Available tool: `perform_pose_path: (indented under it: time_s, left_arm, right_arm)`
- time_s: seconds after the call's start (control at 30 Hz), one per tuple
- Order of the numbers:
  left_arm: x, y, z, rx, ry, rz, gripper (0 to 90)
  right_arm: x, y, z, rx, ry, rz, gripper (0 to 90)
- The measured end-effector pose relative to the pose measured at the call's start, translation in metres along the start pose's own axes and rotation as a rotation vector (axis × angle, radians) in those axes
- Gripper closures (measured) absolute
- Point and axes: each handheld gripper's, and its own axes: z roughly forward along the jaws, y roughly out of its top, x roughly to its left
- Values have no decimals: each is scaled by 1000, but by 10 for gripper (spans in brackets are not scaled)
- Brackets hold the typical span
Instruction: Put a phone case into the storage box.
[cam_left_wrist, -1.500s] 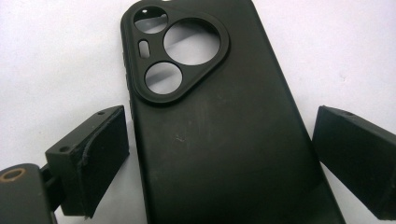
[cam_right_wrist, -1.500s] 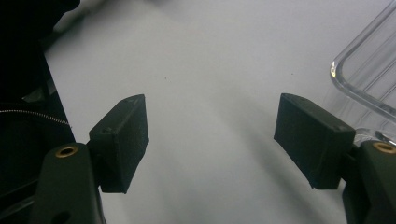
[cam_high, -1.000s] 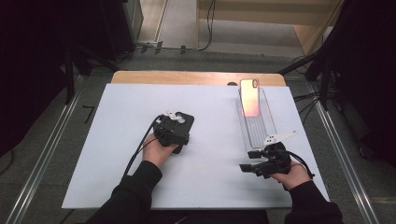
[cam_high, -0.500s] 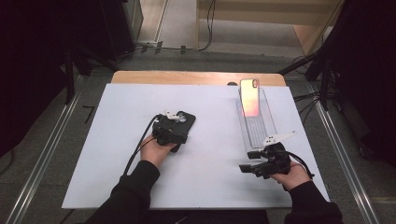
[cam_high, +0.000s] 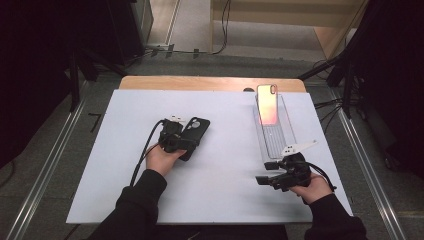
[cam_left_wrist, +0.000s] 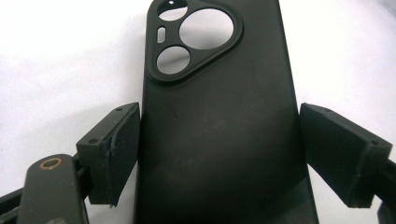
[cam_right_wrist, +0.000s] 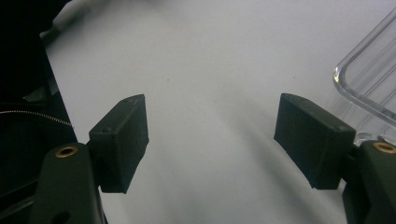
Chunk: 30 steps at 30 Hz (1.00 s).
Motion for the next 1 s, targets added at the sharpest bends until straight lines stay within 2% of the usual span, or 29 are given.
perform_pose_path:
  time_s: [0.23, 0.33, 0.57, 0.77, 1.0]
  left_arm:
    - [-4, 5, -16, -27, -61, -6, 156]
    - [-7, 7, -25, -25, -96, 12, 156]
    - [-15, 7, -44, -33, -145, 44, 156]
    - [-20, 2, -52, -27, -179, 63, 155]
    - [-24, -12, -57, -17, -202, 62, 155]
  right_arm:
    - [2, 1, -1, -10, 0, -3, 242]
    - [2, 3, -1, -13, 5, 10, 241]
    - [5, 5, 0, -28, 3, 19, 240]
    - [10, 9, 1, -40, 1, 15, 240]
    - [17, 14, 3, -39, -3, 23, 240]
